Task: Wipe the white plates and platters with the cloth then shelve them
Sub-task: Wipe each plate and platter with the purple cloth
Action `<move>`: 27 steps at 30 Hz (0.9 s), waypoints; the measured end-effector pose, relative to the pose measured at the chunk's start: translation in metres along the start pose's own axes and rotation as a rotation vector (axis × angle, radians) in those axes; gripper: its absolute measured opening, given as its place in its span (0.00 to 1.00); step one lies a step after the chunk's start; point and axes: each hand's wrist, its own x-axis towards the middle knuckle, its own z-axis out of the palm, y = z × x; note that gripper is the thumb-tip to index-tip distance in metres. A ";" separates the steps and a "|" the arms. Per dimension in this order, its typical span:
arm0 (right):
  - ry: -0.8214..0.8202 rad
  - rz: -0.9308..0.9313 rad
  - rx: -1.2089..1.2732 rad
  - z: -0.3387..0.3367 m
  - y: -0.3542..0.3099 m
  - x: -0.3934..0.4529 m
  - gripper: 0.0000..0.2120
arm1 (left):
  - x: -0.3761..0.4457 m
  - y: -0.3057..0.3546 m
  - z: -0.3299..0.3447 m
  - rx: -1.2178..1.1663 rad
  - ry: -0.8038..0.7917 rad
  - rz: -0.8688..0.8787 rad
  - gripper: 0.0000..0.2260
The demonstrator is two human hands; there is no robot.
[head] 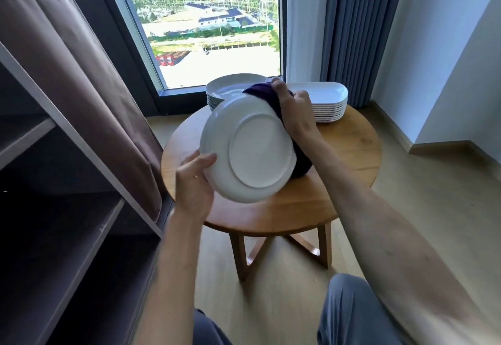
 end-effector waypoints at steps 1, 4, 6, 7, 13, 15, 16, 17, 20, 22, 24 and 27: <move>-0.041 -0.064 -0.059 0.001 -0.004 -0.001 0.28 | 0.006 0.009 -0.008 0.110 -0.060 -0.026 0.16; -0.091 -0.242 -0.213 0.013 -0.018 -0.006 0.29 | 0.027 0.028 -0.014 0.385 -0.157 -0.053 0.22; -0.048 -0.312 -0.267 0.021 -0.023 -0.009 0.29 | 0.036 0.028 -0.009 0.392 -0.125 -0.036 0.23; -0.018 -0.325 -0.270 0.022 -0.024 -0.008 0.30 | 0.037 0.024 -0.008 0.372 -0.116 0.001 0.19; 0.135 0.149 0.095 0.015 -0.006 -0.005 0.26 | 0.028 -0.002 0.012 -0.102 0.151 0.203 0.09; 0.275 0.368 0.341 0.026 0.011 -0.013 0.27 | 0.037 -0.004 0.035 -0.186 0.293 0.252 0.12; 0.351 0.446 0.430 0.029 0.015 -0.019 0.28 | 0.039 -0.005 0.044 -0.139 0.332 0.262 0.12; 0.394 0.496 0.476 0.029 0.017 -0.023 0.28 | 0.040 -0.005 0.047 -0.072 0.320 0.263 0.11; 0.304 0.406 0.444 0.011 0.018 -0.016 0.24 | 0.037 0.000 0.023 0.019 0.108 0.138 0.13; 0.184 0.257 0.260 -0.007 0.011 -0.009 0.22 | 0.040 0.010 -0.003 0.017 -0.065 0.027 0.20; 0.063 0.090 0.070 -0.016 -0.003 -0.007 0.22 | 0.050 0.022 -0.016 0.114 -0.176 -0.057 0.28; -0.110 -0.112 -0.132 -0.014 -0.018 -0.007 0.23 | 0.064 0.029 -0.017 0.357 -0.270 -0.173 0.30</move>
